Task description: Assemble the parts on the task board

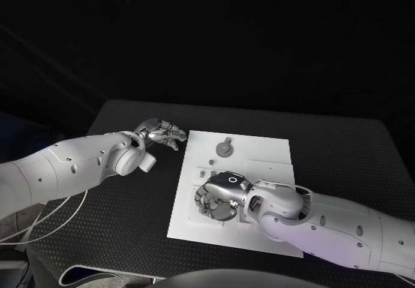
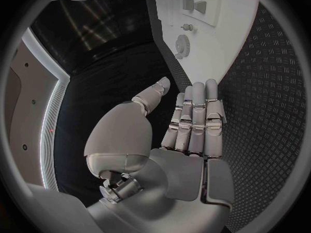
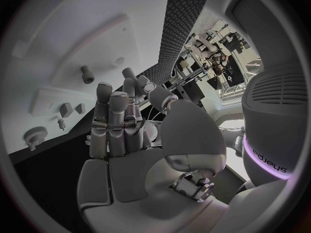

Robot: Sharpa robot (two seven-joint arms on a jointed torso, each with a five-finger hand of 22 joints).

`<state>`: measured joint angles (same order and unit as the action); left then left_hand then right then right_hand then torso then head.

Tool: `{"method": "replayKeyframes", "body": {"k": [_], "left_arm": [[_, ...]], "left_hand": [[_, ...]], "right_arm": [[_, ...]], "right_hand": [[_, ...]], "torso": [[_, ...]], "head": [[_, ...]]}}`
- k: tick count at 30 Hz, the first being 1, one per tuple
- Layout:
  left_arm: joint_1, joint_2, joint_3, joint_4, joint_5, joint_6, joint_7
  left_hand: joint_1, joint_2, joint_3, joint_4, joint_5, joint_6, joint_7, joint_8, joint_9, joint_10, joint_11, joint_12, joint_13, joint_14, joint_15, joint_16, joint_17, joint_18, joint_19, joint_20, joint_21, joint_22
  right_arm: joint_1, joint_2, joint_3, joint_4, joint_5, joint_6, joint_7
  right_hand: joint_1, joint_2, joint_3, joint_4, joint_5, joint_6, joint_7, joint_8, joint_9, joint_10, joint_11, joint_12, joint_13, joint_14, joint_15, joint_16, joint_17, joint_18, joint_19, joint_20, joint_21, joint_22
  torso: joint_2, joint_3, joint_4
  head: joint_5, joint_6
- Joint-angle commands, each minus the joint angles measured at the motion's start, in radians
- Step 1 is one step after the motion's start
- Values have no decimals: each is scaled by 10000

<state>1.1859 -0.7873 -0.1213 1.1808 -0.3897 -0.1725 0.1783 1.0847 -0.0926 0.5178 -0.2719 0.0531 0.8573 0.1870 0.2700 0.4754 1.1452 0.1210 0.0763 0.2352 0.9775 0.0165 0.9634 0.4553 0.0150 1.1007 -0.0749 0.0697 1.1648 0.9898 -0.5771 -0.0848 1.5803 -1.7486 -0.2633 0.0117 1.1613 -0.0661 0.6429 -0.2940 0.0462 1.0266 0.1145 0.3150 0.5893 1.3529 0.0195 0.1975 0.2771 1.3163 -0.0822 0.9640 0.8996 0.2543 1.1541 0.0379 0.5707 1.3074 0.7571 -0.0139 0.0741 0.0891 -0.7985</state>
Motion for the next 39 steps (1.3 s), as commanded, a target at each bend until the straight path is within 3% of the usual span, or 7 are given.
{"method": "replayKeyframes", "body": {"k": [1,16,39], "left_arm": [[6,16,6,22,53,156,44],[6,-10,6,16,53,152,37],[6,-11,6,23,53,142,49]], "left_hand": [[-79,3,-42,11,20,-80,10,39,-12,-18,47,-37,16,-6,31,-42,14,122,-19,-36,-25,-11],[-82,3,-43,13,21,-81,9,42,-14,-19,47,-36,20,-6,32,-47,20,122,-20,-37,-25,-18],[-85,6,-44,18,21,-81,8,47,-16,-18,47,-34,25,-4,31,-53,29,122,-19,-37,-23,-27]], "right_arm": [[-5,21,-4,-85,-299,236,52],[-5,-109,-56,-213,-298,553,56],[-37,32,-83,-274,-292,420,79]], "right_hand": [[26,108,8,8,24,129,-71,42,167,57,8,-31,9,15,-75,49,-10,75,-17,-69,63,250],[19,108,1,11,24,129,-71,42,177,56,6,-35,25,12,-77,63,-14,75,-22,-72,84,250],[15,128,-1,9,24,127,-72,40,190,59,3,-38,49,8,-80,81,-21,75,-29,-77,111,248]], "torso": [[-7,-5,7],[-10,-9,-22],[-5,-9,-12]], "head": [[38,-46],[91,-84],[100,-102]]}}
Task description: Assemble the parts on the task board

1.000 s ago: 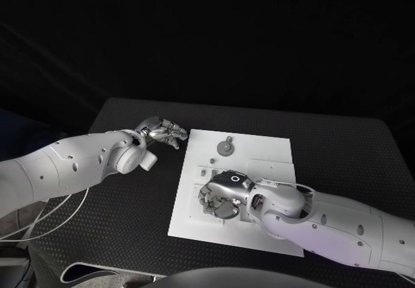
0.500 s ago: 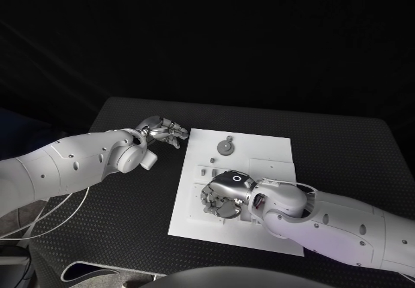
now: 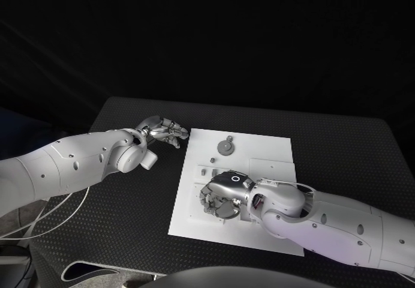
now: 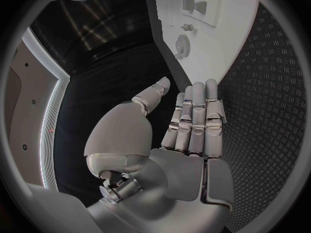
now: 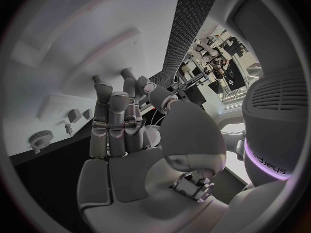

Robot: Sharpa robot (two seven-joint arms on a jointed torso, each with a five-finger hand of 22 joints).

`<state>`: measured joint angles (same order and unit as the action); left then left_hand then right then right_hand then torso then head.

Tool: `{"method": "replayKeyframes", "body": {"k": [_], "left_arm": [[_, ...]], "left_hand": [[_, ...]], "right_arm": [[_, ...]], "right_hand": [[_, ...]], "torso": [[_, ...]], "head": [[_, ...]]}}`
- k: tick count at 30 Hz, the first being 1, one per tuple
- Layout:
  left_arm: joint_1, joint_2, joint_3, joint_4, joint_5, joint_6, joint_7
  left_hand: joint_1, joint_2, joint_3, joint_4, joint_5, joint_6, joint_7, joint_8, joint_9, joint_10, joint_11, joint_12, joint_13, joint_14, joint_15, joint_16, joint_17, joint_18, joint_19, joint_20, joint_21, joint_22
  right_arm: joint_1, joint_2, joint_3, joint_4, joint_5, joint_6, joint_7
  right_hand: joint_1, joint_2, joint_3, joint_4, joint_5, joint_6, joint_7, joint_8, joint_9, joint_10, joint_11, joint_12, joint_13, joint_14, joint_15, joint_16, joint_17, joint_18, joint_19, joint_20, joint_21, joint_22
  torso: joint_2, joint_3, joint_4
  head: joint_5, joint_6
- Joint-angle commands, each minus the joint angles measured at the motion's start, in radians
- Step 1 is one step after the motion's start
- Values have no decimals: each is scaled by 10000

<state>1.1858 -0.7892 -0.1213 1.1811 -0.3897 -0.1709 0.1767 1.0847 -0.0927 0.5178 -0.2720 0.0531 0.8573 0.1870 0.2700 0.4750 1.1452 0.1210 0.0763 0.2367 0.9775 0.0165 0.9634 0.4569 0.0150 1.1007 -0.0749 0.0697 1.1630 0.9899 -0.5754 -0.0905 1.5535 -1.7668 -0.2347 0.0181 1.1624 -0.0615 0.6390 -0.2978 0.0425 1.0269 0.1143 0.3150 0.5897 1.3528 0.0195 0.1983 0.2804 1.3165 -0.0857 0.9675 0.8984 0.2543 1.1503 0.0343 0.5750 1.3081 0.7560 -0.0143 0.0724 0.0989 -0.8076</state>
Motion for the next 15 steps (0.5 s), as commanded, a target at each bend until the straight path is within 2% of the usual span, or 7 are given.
{"method": "replayKeyframes", "body": {"k": [1,15], "left_arm": [[6,12,6,17,53,129,65],[6,1,6,25,53,125,67]], "left_hand": [[-86,7,-44,18,21,-81,8,47,-12,-18,47,-34,10,-3,31,-54,13,122,-19,-37,-23,-9],[-89,9,-45,22,21,-78,7,51,-13,-18,46,-33,13,-3,31,-57,17,122,-18,-37,-22,-14]], "right_arm": [[-42,31,-27,3,-110,123,20],[-71,52,-27,10,-110,132,8]], "right_hand": [[5,83,38,47,61,123,-70,39,187,59,3,-46,17,5,-46,48,-10,75,9,-41,70,242],[12,93,42,46,61,121,-71,38,193,57,2,-49,28,3,-47,56,-13,75,4,-45,81,241]], "torso": [[6,-6,5],[0,-4,-8]], "head": [[1,-11],[4,-3]]}}
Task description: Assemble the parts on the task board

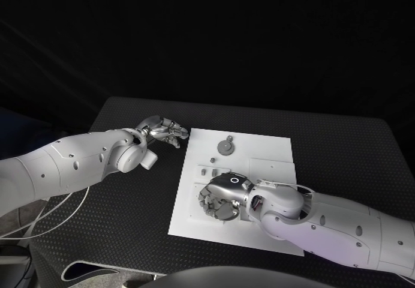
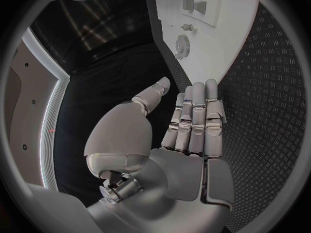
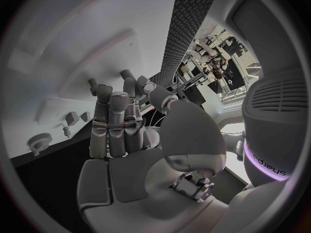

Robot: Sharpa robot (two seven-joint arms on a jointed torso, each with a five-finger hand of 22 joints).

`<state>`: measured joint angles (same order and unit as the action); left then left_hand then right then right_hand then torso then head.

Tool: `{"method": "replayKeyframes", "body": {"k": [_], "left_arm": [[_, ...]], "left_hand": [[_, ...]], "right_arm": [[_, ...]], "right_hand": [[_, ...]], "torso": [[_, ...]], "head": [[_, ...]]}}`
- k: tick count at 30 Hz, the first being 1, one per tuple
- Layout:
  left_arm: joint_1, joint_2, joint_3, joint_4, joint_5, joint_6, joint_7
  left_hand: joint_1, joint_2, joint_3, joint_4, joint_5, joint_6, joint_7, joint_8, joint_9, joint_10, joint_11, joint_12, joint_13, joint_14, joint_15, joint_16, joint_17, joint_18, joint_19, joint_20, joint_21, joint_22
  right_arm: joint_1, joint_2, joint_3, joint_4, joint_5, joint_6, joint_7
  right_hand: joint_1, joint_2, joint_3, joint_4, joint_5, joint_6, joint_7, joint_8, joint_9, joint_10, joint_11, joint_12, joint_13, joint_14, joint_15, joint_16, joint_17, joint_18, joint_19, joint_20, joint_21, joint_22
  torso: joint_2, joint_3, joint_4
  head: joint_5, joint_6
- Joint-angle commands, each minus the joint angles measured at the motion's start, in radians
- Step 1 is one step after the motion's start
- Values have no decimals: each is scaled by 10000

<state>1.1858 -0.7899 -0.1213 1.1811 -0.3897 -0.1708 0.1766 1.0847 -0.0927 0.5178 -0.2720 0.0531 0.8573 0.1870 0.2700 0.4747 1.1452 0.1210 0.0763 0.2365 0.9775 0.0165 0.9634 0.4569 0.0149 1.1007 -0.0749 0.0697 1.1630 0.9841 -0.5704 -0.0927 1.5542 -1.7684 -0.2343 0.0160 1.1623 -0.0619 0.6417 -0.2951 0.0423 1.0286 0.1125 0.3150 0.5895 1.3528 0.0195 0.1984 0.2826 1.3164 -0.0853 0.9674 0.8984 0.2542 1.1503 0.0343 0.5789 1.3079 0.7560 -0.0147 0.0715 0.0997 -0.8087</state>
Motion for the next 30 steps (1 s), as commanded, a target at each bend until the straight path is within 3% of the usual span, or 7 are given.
{"method": "replayKeyframes", "body": {"k": [1,9,15,30], "left_arm": [[6,7,6,25,53,127,65],[6,18,6,22,53,135,59],[6,13,6,21,53,128,63],[6,10,6,23,53,134,56]], "left_hand": [[-89,10,-45,22,20,-78,7,51,-10,-18,46,-33,15,-3,31,-58,18,122,-18,-37,-22,-15],[-98,13,-47,30,21,-78,8,53,-11,-19,47,-34,17,-3,31,-61,21,121,-18,-36,-22,-18],[-105,17,-49,37,20,-79,8,54,-12,-19,47,-34,19,-2,32,-63,23,120,-17,-36,-21,-21],[-115,20,-51,47,21,-78,7,56,-14,-20,47,-34,21,-1,32,-67,28,120,-17,-37,-21,-26]], "right_arm": [[-13,4,-5,1,-94,139,31],[-16,121,-7,-265,-156,185,4],[-54,168,-31,-535,-457,529,-314],[-64,170,-163,-508,-433,798,-314]], "right_hand": [[12,98,15,19,63,103,-53,38,195,57,2,-51,6,4,-50,56,-14,76,3,-45,43,242],[12,98,14,19,63,101,-52,36,200,55,3,-54,14,1,-49,62,-17,76,-3,-46,51,242],[11,103,14,20,63,98,-51,35,203,54,3,-56,20,-1,-49,66,-19,76,-8,-45,56,241],[6,109,11,19,63,95,-50,33,211,52,5,-60,33,-4,-46,78,-23,76,-19,-45,70,242]], "torso": [[0,0,1],[0,3,5],[1,2,2],[1,1,1]], "head": [[-3,7],[-6,17],[34,18],[18,17]]}}
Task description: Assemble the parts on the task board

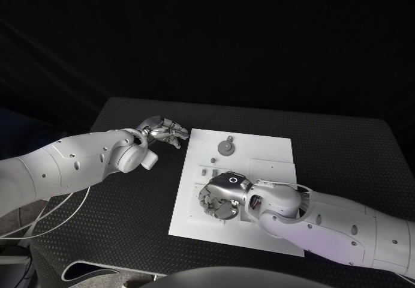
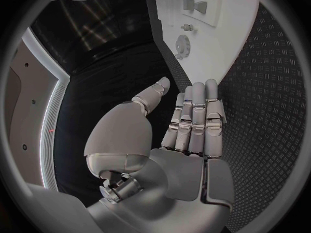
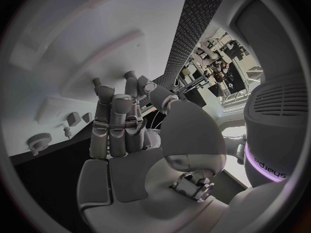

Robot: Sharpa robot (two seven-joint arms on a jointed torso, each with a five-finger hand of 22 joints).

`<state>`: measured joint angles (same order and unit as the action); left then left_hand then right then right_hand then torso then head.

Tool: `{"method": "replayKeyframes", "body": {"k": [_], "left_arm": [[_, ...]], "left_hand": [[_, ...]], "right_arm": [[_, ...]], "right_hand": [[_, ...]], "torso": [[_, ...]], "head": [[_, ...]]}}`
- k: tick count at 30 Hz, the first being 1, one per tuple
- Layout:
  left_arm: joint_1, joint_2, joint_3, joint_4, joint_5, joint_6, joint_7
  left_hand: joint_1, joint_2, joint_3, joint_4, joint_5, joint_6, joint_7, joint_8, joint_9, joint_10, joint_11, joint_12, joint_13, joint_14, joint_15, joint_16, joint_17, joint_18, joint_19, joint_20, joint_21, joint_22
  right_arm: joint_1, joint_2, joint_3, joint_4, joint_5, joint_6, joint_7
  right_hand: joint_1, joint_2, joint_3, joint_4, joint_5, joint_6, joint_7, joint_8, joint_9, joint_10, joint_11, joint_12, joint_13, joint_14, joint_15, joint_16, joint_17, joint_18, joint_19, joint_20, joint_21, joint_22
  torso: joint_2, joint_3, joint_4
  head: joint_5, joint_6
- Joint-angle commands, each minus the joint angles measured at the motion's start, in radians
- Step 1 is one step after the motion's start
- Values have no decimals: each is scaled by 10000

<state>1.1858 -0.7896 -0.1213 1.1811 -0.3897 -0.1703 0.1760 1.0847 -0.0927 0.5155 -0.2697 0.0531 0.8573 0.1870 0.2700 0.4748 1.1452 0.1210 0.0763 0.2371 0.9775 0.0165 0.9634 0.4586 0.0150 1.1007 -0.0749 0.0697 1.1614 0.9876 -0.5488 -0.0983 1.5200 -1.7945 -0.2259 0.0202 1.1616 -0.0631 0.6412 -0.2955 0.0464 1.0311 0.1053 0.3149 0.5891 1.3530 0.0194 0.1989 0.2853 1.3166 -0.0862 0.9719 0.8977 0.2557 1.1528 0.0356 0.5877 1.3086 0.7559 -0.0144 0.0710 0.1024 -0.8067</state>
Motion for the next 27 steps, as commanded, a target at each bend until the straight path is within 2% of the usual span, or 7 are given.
{"method": "replayKeyframes", "body": {"k": [1,12,16,19,27], "left_arm": [[6,6,6,20,53,130,62],[7,-12,6,27,53,152,44],[7,-14,6,24,53,173,30],[7,-16,6,24,54,172,31],[7,-21,6,30,54,169,28]], "left_hand": [[-116,20,-28,25,21,-79,7,56,-15,-20,47,-33,15,-1,32,-67,12,119,-17,-36,-21,-10],[-119,17,-29,28,21,-81,7,57,-17,-21,47,-33,18,-1,31,-70,16,120,-19,-37,-21,-14],[-123,14,-31,30,20,-82,8,57,-18,-22,47,-34,18,-1,32,-71,17,119,-19,-36,-21,-15],[-143,27,-33,50,21,-84,9,58,-20,-25,49,-35,20,-2,33,-75,20,117,-19,-35,-21,-19],[-150,28,-34,58,21,-88,10,57,-21,-28,49,-36,20,-3,34,-78,23,117,-21,-35,-22,-22]], "right_arm": [[-99,-48,-113,-168,-173,750,-360],[-98,-93,-146,-217,-400,630,-458],[-98,-100,-147,-223,-358,571,-406],[-98,-100,-147,-222,-280,488,-411],[-97,-116,-148,-227,-147,330,-409]], "right_hand": [[14,121,16,22,22,69,21,33,216,50,7,-66,7,-7,-38,34,-16,61,-46,-57,-17,235],[-16,57,-18,24,21,36,35,13,228,7,20,-98,30,-33,-26,56,-26,61,-81,-50,20,237],[-96,-237,-125,31,21,-43,47,-41,225,-44,43,-134,57,-40,-3,98,-33,61,-103,-37,73,238],[-184,-507,-183,56,19,-527,204,-335,111,97,29,-50,160,-31,-15,143,-51,61,-85,-29,126,224],[-387,-784,-169,113,20,-1173,366,-735,-57,101,117,-13,370,-27,64,214,-114,61,-43,-40,188,205]], "torso": [[2,-2,6],[0,-4,-1],[2,-3,10],[1,0,9],[3,2,0]], "head": [[-9,-3],[-12,-22],[-15,-37],[-13,-36],[-10,-33]]}}
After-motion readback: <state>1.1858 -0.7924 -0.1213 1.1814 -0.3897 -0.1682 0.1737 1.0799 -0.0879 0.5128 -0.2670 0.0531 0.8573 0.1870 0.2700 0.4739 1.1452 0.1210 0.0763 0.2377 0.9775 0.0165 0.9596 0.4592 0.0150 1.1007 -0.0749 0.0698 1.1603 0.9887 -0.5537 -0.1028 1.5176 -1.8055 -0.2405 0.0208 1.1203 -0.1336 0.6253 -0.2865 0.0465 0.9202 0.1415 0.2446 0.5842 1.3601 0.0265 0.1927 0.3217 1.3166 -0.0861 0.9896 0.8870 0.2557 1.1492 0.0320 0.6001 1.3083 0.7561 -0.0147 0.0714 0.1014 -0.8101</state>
